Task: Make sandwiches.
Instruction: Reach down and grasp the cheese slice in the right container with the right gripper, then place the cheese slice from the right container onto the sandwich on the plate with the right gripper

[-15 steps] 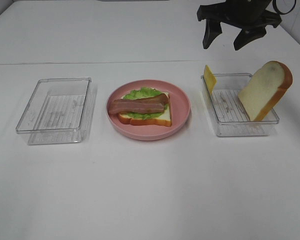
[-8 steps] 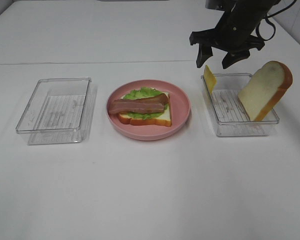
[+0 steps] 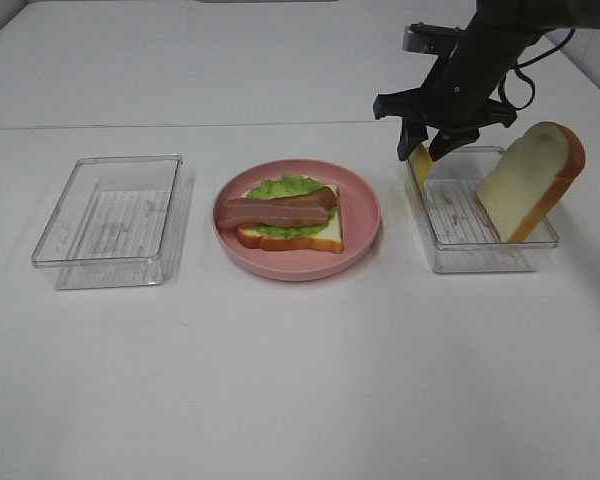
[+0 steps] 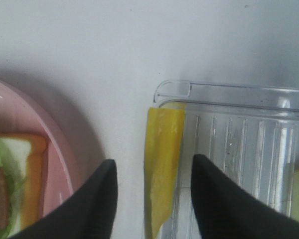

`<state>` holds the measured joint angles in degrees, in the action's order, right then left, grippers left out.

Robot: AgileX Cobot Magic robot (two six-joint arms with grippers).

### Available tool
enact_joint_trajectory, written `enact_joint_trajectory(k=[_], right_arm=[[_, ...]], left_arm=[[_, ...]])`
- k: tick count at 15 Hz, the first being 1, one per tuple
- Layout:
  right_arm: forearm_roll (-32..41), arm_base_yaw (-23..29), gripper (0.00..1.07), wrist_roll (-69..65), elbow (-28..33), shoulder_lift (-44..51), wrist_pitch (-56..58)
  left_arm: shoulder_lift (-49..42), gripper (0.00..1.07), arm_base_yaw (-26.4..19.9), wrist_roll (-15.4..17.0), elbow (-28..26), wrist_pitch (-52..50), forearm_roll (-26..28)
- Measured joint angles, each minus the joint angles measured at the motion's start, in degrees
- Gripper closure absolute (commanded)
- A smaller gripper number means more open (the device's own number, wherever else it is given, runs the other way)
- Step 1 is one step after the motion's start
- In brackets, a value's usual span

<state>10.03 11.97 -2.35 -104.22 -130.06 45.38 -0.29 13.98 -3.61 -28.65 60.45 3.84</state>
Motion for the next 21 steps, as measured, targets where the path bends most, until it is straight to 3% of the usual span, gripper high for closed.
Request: enact_joint_trajectory(k=[3, 8, 12, 17, 21], right_arm=[[0.00, 0.00, 1.07, -0.11, 0.00, 0.00, 0.46], [-0.06, 0.00, 1.07, -0.11, 0.00, 0.63, 2.64], [1.83, 0.00, 1.07, -0.06, 0.00, 7.16, 3.09], [20.91, 1.32, 1.07, 9.00, 0.00, 11.80, 8.14], [29.16, 4.87, 1.07, 10.20, 0.00, 7.68, 8.14]], left_arm=[[0.00, 0.14, 0.00, 0.00, 0.00, 0.00, 0.00], [0.00, 0.14, 0.00, 0.00, 0.00, 0.00, 0.00], [0.00, 0.14, 0.00, 0.00, 0.00, 0.00, 0.00], [0.00, 0.14, 0.00, 0.00, 0.00, 0.00, 0.00], [0.00, 0.14, 0.00, 0.00, 0.00, 0.00, 0.00]])
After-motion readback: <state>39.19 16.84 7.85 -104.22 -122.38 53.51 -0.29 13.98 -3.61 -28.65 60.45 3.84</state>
